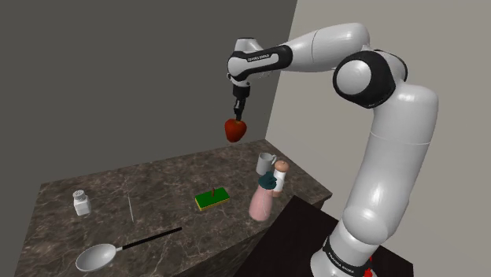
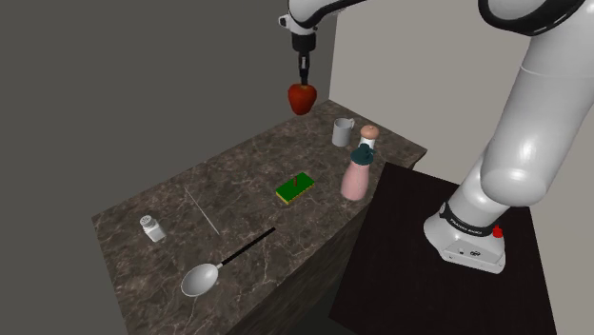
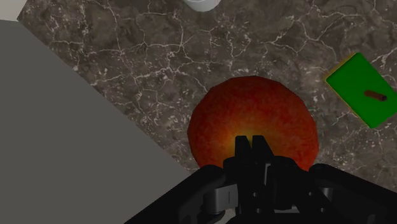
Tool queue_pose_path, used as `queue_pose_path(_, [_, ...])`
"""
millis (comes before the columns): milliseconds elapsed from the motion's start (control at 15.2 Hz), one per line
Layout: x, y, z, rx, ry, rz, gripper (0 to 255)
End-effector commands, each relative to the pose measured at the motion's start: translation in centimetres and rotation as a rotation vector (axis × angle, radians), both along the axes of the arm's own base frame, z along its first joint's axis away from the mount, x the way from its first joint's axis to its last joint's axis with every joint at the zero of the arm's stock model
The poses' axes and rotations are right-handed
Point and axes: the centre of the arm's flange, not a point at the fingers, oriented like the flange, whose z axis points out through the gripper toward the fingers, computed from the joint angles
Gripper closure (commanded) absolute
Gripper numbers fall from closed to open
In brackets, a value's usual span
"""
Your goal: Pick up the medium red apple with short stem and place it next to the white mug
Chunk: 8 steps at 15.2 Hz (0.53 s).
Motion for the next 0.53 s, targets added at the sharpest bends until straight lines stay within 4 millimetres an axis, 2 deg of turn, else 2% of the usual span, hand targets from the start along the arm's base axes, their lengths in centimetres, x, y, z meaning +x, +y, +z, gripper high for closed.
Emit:
queue_pose_path(0, [0.0,-2.7,-0.1,0.000,0.000,0.001,255])
queue_pose_path(198, [-0.3,-6.6,-0.1,0.000,0.000,0.001,255])
queue_pose_path(462, [-0.4,-7.0,-1.7,0.000,0.000,0.001,255])
